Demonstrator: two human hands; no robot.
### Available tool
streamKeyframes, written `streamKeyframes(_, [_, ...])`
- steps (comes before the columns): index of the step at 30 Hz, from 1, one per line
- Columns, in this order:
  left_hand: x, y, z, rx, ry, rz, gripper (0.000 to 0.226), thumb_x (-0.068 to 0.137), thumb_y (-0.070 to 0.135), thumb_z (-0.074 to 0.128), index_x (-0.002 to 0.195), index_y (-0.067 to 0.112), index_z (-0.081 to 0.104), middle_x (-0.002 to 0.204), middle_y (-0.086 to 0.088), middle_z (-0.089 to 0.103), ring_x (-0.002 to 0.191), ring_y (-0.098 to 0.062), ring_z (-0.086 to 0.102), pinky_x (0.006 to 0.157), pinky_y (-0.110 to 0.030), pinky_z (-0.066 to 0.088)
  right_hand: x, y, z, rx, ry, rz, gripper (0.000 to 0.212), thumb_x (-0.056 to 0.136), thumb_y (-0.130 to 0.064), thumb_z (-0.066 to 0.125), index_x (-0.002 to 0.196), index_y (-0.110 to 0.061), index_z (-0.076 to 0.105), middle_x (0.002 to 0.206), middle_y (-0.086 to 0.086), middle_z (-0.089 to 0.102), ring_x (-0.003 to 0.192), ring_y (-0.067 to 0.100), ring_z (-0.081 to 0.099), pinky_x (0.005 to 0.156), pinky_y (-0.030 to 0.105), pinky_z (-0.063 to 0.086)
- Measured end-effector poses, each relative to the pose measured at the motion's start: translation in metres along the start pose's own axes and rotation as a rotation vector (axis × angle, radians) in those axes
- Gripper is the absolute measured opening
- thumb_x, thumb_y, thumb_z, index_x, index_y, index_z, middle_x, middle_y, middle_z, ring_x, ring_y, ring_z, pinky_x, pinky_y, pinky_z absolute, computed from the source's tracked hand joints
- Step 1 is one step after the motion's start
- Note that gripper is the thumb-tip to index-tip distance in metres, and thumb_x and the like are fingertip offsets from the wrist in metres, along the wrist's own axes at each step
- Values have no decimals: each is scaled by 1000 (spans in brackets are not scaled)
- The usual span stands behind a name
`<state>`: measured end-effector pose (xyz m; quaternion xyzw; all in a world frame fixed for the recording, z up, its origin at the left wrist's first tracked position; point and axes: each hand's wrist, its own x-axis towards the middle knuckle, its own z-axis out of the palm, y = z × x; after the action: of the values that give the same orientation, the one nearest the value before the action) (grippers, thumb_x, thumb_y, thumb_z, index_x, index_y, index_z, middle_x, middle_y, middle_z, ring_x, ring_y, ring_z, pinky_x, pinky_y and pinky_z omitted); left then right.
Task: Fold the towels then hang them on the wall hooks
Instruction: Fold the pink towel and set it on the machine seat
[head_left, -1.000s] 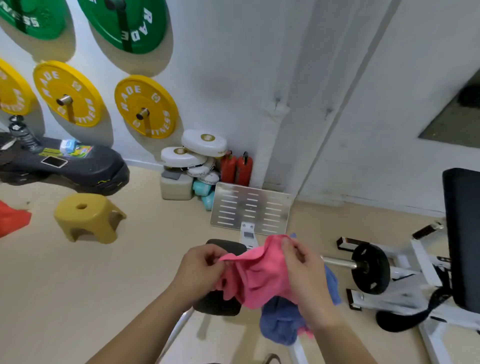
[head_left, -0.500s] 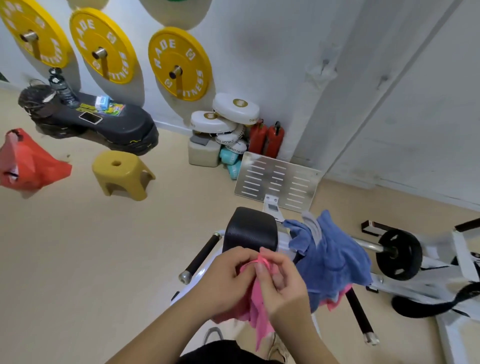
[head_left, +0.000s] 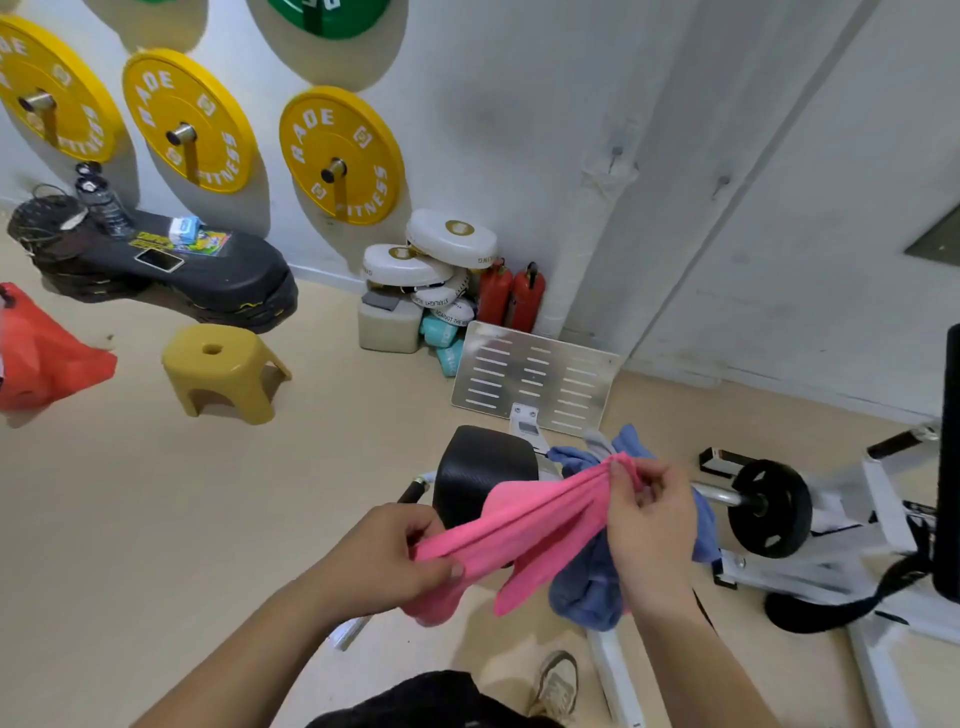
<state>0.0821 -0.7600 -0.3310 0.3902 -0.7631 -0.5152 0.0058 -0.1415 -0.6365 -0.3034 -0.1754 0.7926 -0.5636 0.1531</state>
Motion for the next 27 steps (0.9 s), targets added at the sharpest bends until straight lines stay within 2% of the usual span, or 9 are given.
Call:
streamKeyframes(3, [0,5,-15,-46,34,-25,30,78,27,84,65,20,58,57,10,53,51,-7,46,51,-23,37,24,1,-12,1,134,0,11,100,-15,64,94,-18,56,79,-7,59,68,2,56,62,7,43])
streamKeyframes(7, [-3,19,-28,-314,73,-79,17,89,23,78,83,10,71,70,-22,65,55,-24,53,54,-35,43,38,6,-17,-41,123,32,8,99,-16,65,99,-10,60,78,-7,61,84,24,64,72,22,44])
streamKeyframes(9, [-6,32,-28,-407,78,-59,16,94,26,74,87,11,75,76,-21,68,65,-24,57,63,-37,44,28,-1,-16,-26,67,5,9,98,-18,67,98,-10,63,70,-7,62,76,20,65,65,17,44])
streamKeyframes(12, [-13,57,-15,-613,28,-38,21,100,22,64,97,5,76,83,-15,72,71,-23,62,65,-29,50,-4,-22,-9,47,-168,-23,4,96,-21,71,95,-23,67,57,-13,61,54,14,56,60,32,46])
streamKeyframes(15, [-15,80,4,-716,-47,-18,23,105,17,55,113,14,77,103,-9,80,87,-15,73,72,-23,57,-35,-36,10,120,-464,-26,14,94,-10,73,84,-21,69,104,-13,76,63,40,57,67,50,55])
streamKeyframes(18, [-11,83,10,-697,-79,-13,34,100,5,58,117,28,76,110,-5,79,102,-22,74,92,-34,57,-44,-35,22,213,-617,28,30,94,4,66,76,-19,64,125,-4,73,94,19,75,84,34,59])
streamKeyframes(21, [-11,72,6,-603,-77,-1,51,86,-5,56,117,30,75,112,-7,78,109,-34,71,99,-46,54,-36,-34,19,143,-606,56,13,95,0,67,87,-10,66,95,9,78,82,21,76,70,26,60])
streamKeyframes(23, [-11,64,4,-662,67,-20,42,85,-6,66,113,23,76,105,-10,78,94,-31,74,88,-41,58,-32,-33,18,114,-539,43,5,95,-5,70,91,-7,67,78,18,73,67,28,69,61,25,58])
streamKeyframes(27, [-8,51,-2,-874,214,-132,15,87,-4,74,102,1,75,82,-15,73,66,-17,65,58,-25,52,-32,-28,21,116,-378,71,6,94,-10,72,90,-10,68,64,-3,68,62,9,62,61,23,52])
